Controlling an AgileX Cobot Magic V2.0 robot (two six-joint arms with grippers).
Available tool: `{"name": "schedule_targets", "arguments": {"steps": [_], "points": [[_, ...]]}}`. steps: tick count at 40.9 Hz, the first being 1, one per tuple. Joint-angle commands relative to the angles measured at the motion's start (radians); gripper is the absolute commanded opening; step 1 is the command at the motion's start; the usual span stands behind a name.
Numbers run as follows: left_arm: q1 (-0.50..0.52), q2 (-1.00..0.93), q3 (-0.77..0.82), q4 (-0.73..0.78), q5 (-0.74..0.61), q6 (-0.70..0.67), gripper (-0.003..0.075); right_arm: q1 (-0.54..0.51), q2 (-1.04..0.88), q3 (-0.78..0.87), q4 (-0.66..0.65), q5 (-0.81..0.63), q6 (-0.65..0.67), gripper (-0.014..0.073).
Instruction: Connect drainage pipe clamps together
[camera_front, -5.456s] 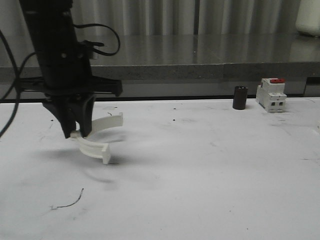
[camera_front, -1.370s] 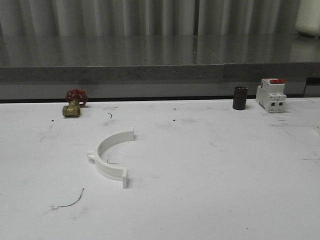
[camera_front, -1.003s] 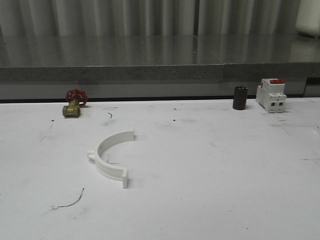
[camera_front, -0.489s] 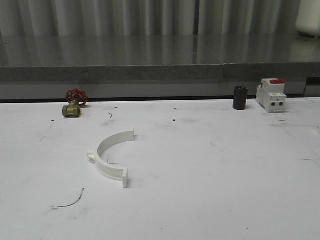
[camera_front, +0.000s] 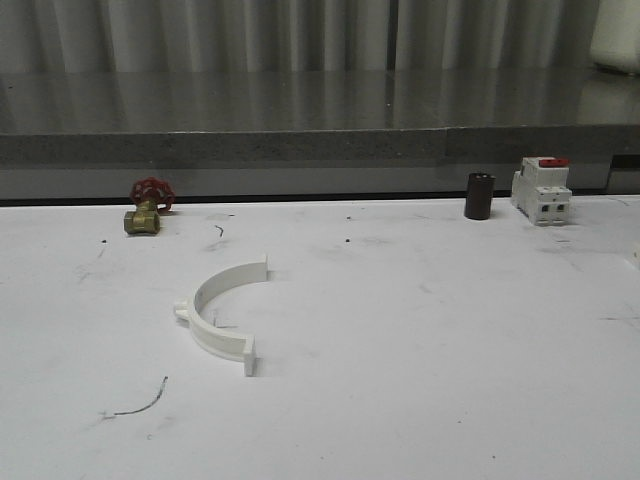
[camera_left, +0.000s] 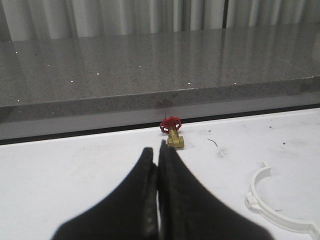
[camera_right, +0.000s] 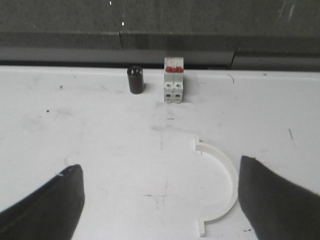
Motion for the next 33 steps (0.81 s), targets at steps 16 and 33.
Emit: {"name": "schedule_targets", "arguments": {"steps": [16, 33], "points": [[0.001, 0.007, -0.024, 0.004, -0.076, -0.002, -0.0020, -0.214, 0.639, -0.364, -0.029, 0.231, -0.005, 0.0643], [0.001, 0.007, -0.024, 0.004, -0.076, -0.002, -0.0020, -0.249, 1.005, -0.561, -0.058, 0.356, -0.075, 0.0643]]}}
